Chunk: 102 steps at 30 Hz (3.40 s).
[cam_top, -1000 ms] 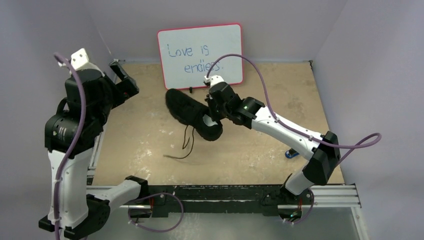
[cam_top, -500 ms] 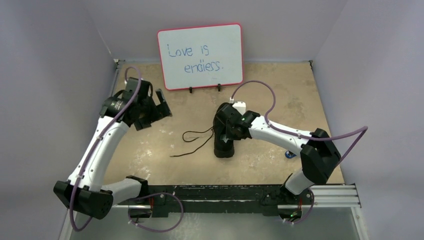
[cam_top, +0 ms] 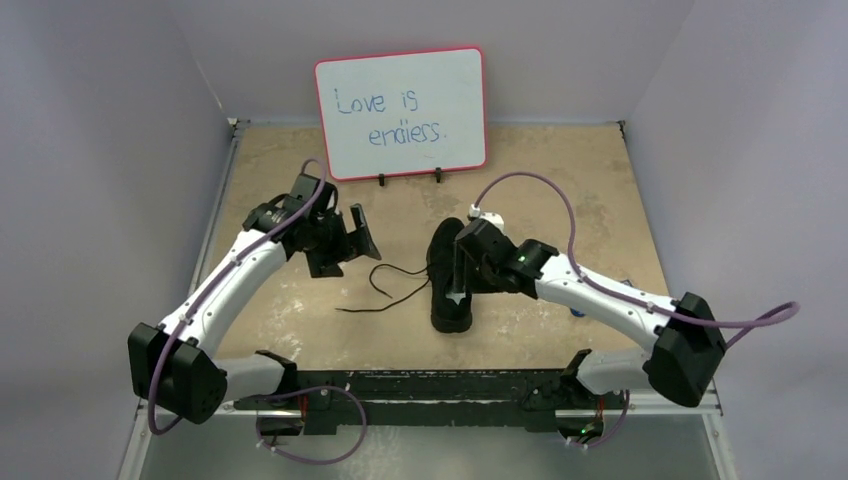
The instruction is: Tie the shoes
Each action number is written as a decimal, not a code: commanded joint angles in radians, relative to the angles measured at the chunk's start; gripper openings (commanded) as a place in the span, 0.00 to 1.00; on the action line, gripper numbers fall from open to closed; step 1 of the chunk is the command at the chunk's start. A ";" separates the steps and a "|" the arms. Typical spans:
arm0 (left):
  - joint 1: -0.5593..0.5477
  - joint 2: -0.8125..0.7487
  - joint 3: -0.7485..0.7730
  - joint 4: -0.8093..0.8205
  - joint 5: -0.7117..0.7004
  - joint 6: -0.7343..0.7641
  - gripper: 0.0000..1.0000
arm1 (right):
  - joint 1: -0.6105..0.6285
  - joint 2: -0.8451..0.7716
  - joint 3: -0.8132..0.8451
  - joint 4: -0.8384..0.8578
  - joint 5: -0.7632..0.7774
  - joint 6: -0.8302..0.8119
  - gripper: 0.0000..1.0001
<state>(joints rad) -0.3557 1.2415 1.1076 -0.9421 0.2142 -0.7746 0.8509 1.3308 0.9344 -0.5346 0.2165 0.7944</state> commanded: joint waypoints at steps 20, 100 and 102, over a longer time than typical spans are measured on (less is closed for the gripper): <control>-0.167 0.217 -0.131 0.224 -0.211 -0.012 0.85 | -0.062 -0.204 0.085 0.060 -0.125 -0.303 0.76; 0.012 0.337 0.004 0.105 -0.052 0.248 0.00 | 0.072 -0.219 -0.004 0.639 0.251 -0.593 0.00; 0.012 0.301 0.008 0.081 -0.054 0.237 0.00 | 0.070 -0.251 -0.027 0.637 0.310 -0.587 0.00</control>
<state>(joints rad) -0.3408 1.6428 1.1114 -0.8276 0.1619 -0.4961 0.9230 1.1374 0.9085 0.1532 0.3374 0.1581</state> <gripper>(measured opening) 0.005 0.004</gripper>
